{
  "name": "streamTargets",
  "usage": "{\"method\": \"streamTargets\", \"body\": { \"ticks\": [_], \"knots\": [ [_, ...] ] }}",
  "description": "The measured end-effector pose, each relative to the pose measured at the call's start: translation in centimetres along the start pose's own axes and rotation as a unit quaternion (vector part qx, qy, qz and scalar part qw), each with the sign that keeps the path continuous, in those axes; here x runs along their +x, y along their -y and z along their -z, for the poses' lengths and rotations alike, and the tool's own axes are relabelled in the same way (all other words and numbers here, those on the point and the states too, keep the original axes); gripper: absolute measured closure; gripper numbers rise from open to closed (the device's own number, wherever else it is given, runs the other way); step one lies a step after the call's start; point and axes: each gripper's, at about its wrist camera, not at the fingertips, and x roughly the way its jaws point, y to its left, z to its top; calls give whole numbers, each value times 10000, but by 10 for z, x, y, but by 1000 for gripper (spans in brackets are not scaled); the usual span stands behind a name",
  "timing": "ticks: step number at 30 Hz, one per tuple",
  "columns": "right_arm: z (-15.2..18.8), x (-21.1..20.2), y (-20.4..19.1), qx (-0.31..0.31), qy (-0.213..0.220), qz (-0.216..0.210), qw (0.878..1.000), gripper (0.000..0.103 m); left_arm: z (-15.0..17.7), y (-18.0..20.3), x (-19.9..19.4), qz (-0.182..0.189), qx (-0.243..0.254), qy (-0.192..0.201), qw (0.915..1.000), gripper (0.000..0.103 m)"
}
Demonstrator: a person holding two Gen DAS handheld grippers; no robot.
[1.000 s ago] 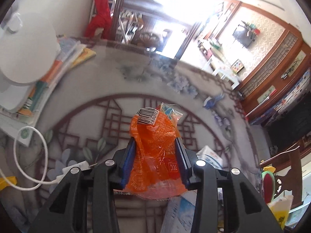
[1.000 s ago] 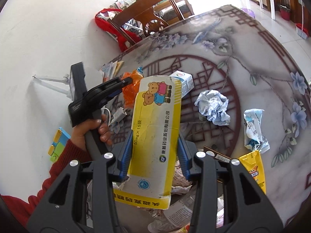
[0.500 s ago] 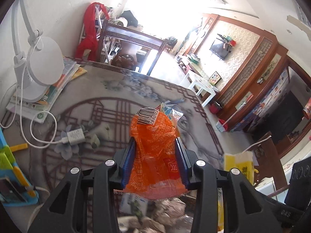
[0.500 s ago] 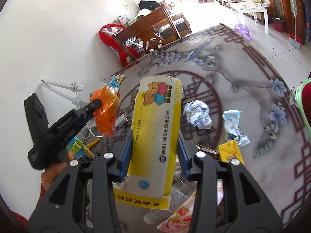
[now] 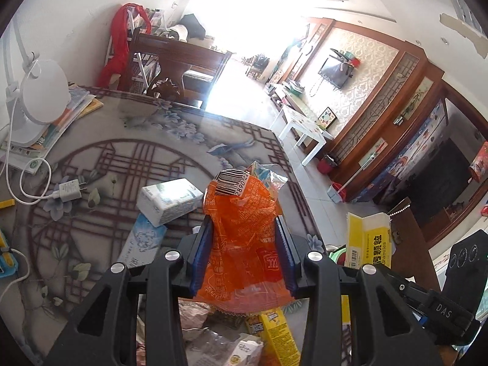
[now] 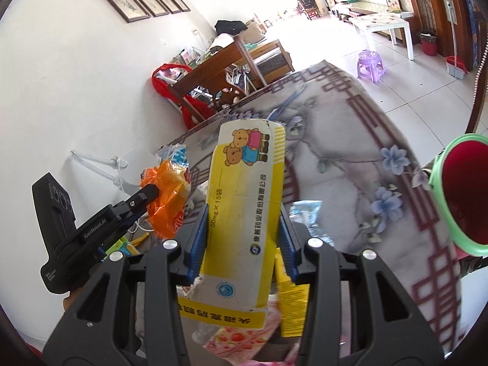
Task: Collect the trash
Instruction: 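Carry the carton to the green-rimmed red bin and release it while the left tool drops the bag in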
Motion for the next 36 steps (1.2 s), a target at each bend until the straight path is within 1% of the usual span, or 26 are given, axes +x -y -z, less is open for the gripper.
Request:
{"method": "streamTargets", "body": {
  "ticks": [3, 5, 8, 12, 15, 17, 18, 19, 20, 22, 24, 26, 30, 31, 33, 36],
  "knots": [
    [-13, -15, 35, 112, 102, 178, 9997, 62, 8, 28, 12, 57, 50, -64, 10000, 66],
    [-23, -27, 63, 208, 213, 376, 9989, 62, 13, 44, 19, 101, 82, -123, 9998, 66],
    [-38, -45, 113, 385, 411, 832, 9949, 62, 21, 70, 34, 199, 160, -267, 9993, 66],
    [-53, -57, 174, 532, 540, 1656, 9833, 62, 25, 107, 52, 346, 362, -430, 9978, 66],
    [-56, -59, 212, 643, 507, 2124, 9737, 61, 29, 130, 65, 499, 517, -541, 9959, 65],
    [-58, -61, 233, 755, 501, 2318, 9685, 60, 33, 148, 76, 636, 638, -645, 9938, 65],
    [-58, -61, 233, 755, 501, 2318, 9685, 57, 36, 157, 80, 699, 706, -698, 9926, 65],
    [-58, -62, 242, 830, 485, 2367, 9668, 48, 38, 168, 88, 793, 801, -784, 9905, 65],
    [-59, -64, 249, 897, 494, 2424, 9648, 45, 41, 178, 96, 877, 891, -867, 9884, 65],
    [-63, -70, 256, 910, 572, 2508, 9621, 45, 47, 198, 112, 1037, 1046, -1038, 9836, 65],
    [-67, -80, 259, 833, 739, 2666, 9573, 42, 55, 221, 130, 1190, 1219, -1264, 9772, 65],
    [-71, -95, 260, 757, 974, 2877, 9497, 33, 65, 238, 147, 1320, 1368, -1476, 9706, 65],
    [-78, -123, 265, 719, 1352, 3139, 9370, 30, 90, 278, 183, 1560, 1691, -1912, 9542, 65],
    [-79, -129, 266, 713, 1409, 3203, 9341, 28, 96, 287, 191, 1559, 1784, -1995, 9508, 65],
    [-80, -141, 268, 695, 1474, 3317, 9292, 28, 107, 301, 206, 1518, 1914, -2128, 9461, 65],
    [-83, -156, 267, 629, 1566, 3435, 9238, 28, 115, 314, 219, 1537, 1983, -2242, 9417, 65]
  ]
}}
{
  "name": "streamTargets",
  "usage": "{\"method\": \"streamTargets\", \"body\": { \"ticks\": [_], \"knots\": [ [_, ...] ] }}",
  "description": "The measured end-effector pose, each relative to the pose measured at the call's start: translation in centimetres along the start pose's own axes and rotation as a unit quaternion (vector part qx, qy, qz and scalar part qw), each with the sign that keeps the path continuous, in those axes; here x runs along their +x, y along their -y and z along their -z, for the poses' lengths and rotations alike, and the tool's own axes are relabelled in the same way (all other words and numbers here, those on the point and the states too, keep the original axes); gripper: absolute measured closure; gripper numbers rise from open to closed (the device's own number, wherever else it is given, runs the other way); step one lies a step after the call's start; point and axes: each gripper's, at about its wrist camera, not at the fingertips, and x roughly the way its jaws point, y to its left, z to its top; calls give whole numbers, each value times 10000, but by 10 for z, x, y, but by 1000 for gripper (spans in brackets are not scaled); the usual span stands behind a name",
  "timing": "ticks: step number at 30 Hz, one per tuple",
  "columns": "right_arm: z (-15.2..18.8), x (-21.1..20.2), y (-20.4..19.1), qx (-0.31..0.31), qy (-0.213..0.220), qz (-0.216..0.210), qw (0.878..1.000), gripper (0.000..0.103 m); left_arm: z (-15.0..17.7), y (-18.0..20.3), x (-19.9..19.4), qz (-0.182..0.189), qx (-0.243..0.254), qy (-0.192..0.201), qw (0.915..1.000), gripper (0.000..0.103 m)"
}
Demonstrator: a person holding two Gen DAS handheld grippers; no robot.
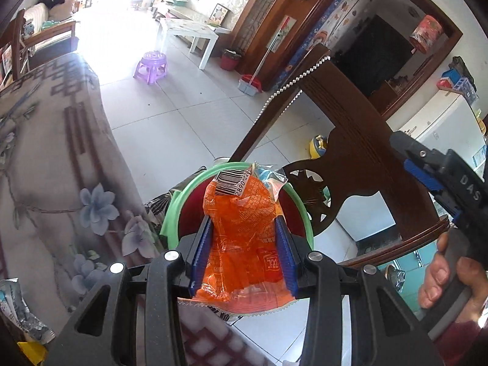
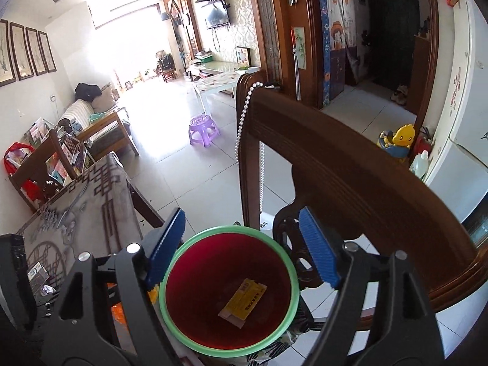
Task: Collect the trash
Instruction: 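Carry the carton to the green-rimmed red bin and release it while the left tool drops the bag in, then grasp crumpled brown paper with the right tool while the left tool grasps the blue-white toothpaste box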
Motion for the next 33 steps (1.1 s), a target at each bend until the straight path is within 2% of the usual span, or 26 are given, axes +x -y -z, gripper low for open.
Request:
{"method": "streamTargets", "body": {
  "ticks": [4, 6, 7, 11, 14, 19, 21, 25, 28, 33],
  "knots": [
    [-6, -14, 4, -36, 191, 95, 9998, 28, -3, 17, 14, -61, 260, 4, 9996, 56],
    [-6, -18, 4, -45, 259, 144, 9996, 28, -3, 17, 15, -111, 294, 26, 9995, 35],
    [-6, -20, 4, -31, 278, 159, 9995, 28, -2, 15, 13, -127, 276, 46, 9995, 21],
    [-5, -28, 1, 22, 343, 116, 9993, 28, 7, -6, -14, -236, -79, 307, 9992, 20],
    [-3, -31, -10, -49, 342, -15, 9994, 28, 19, -26, -50, -293, -481, 683, 9961, 20],
    [5, -33, -42, -277, 228, -378, 9986, 28, 36, -55, -119, -918, -412, 1157, 9882, 20],
    [11, -36, -60, -407, 189, -550, 9975, 28, 44, -67, -145, -1217, -404, 1365, 9823, 19],
    [25, -45, -101, -765, 63, -875, 9932, 24, 71, -98, -197, -1775, -684, 1814, 9648, 14],
    [40, -52, -132, -1015, -83, -1083, 9889, 24, 98, -123, -227, -2169, -939, 1981, 9512, 13],
    [72, -60, -183, -1363, -435, -1420, 9795, 23, 140, -165, -265, -2387, -1408, 2025, 9392, 11]
  ]
}}
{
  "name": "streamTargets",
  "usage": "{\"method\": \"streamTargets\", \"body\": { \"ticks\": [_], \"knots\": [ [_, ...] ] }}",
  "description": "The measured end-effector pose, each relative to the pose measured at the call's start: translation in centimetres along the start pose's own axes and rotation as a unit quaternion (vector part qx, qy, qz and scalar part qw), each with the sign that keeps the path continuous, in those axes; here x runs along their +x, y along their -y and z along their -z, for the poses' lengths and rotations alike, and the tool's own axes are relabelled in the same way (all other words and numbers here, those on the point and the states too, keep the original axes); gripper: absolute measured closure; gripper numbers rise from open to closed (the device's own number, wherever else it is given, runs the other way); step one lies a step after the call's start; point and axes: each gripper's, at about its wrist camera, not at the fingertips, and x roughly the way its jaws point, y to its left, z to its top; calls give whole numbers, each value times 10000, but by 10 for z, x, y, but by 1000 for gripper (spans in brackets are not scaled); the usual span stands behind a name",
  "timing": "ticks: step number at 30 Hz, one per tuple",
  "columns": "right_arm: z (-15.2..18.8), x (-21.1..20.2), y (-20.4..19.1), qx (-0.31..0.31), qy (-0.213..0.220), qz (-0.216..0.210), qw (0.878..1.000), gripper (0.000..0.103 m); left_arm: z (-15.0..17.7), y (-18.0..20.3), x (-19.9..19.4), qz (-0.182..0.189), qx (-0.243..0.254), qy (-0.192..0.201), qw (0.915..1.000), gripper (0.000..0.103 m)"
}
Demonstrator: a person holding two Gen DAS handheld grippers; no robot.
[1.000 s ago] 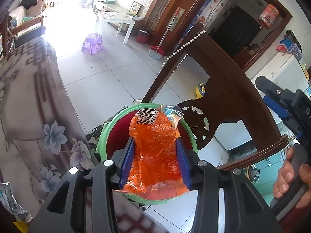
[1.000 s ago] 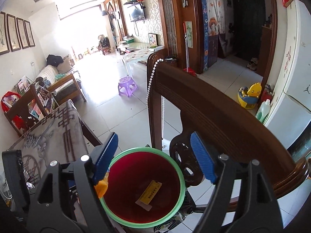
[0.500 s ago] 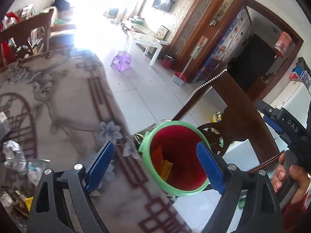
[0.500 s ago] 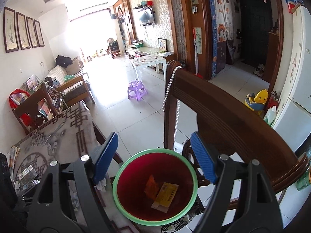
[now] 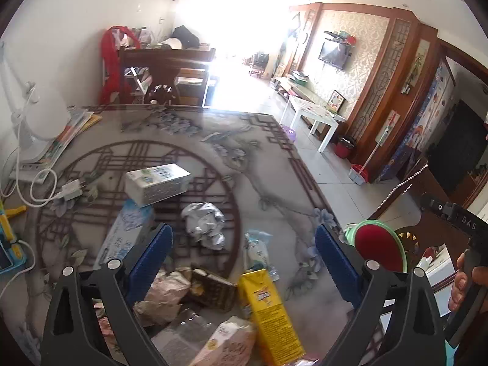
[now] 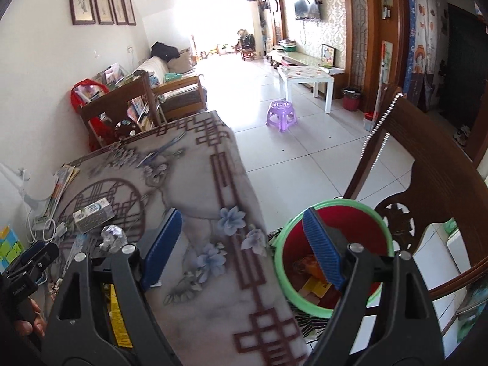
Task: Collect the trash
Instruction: 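Grasp crumpled brown paper with the right tool while the left tool grasps the blue-white toothpaste box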
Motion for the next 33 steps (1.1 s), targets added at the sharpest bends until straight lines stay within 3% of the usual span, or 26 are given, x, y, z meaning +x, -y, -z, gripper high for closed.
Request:
{"method": "streamTargets", "body": {
  "ticks": [9, 14, 17, 21, 27, 29, 33],
  "knots": [
    [40, 16, -108, -203, -646, -715, 9951, 20, 24, -128, -31, -701, -569, -201, 9957, 8],
    [74, 26, -184, -846, -1156, -1328, 9807, 20, 28, -191, -29, -926, -823, -543, 9908, 9],
    [88, 39, -220, -1015, -1471, -1727, 9686, 20, 27, -208, -28, -827, -861, -617, 9909, 9],
    [103, 75, -250, -701, -2047, -2009, 9554, 24, 32, -222, -19, -679, -1034, -766, 9894, 9],
    [133, 130, -274, -206, -3076, -1981, 9304, 31, 33, -225, -1, -426, -1061, -920, 9892, 9],
    [141, 134, -280, -381, -3154, -1884, 9293, 48, 30, -223, 6, -353, -1037, -932, 9896, 9],
    [140, 131, -276, -231, -3134, -2019, 9276, 57, 18, -214, 30, -178, -899, -1001, 9907, 13]
  ]
}}
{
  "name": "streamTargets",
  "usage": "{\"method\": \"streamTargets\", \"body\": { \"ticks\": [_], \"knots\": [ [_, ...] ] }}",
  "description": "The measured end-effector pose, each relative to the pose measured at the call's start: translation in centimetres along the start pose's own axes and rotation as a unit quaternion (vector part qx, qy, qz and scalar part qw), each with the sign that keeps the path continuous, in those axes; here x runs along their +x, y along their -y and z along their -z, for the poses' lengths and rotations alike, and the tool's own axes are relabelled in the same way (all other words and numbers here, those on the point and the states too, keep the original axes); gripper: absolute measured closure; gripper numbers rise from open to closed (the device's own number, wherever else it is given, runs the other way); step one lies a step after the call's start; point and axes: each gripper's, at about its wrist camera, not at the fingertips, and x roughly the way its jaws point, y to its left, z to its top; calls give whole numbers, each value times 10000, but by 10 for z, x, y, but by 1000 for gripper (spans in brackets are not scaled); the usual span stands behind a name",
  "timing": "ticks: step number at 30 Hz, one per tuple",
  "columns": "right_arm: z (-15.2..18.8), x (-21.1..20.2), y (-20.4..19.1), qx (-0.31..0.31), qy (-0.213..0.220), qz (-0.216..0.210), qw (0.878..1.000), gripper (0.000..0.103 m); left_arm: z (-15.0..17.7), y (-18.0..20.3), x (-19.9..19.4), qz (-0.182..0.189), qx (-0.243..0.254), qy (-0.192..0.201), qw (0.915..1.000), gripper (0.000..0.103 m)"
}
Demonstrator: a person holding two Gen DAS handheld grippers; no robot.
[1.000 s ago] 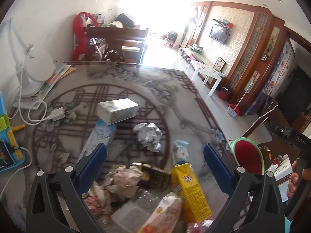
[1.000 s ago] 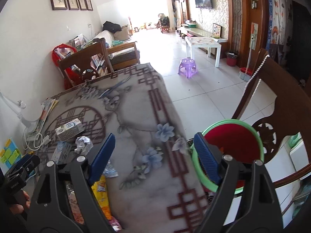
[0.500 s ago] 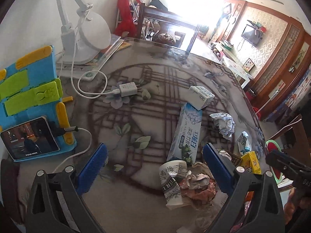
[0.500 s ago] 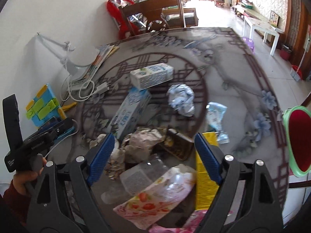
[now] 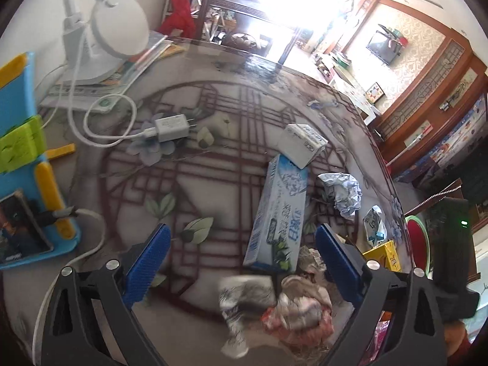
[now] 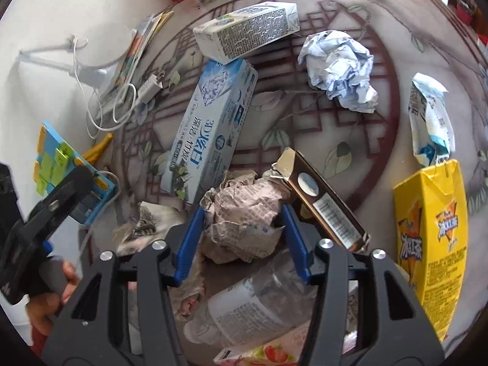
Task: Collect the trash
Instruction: 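Grasp crumpled brown paper with the right tool while the left tool grasps the blue-white toothpaste box, then carry the brown paper into the bin and open the right tool while the left tool holds the toothpaste box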
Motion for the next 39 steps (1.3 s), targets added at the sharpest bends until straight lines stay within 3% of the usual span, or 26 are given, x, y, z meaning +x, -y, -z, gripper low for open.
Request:
{"method": "streamTargets", "body": {
  "ticks": [2, 8, 13, 15, 16, 20, 39],
  "knots": [
    [1, -16, 1, 11, 270, -25, 9996, 57, -7, 9, 13, 16, 180, -48, 9998, 16],
    [8, -74, 11, 17, 1135, 433, 9926, 57, -18, 37, 63, 95, 587, -574, 9966, 26],
    [16, -106, 30, 464, 1329, 256, 9897, 57, -16, 58, 95, -9, 886, -803, 9928, 26],
    [19, -115, 34, 507, 1458, 345, 9874, 57, -16, 62, 107, -60, 934, -924, 9913, 39],
    [21, -119, 31, 446, 1555, 468, 9857, 57, -15, 61, 110, -80, 892, -985, 9911, 51],
    [21, -127, 26, 308, 1697, 558, 9834, 57, -15, 58, 110, 81, 678, -1056, 9921, 58],
    [22, -147, 12, -14, 2152, 480, 9754, 57, -17, 64, -11, 296, 585, 250, 9975, 59]
  ]
}}
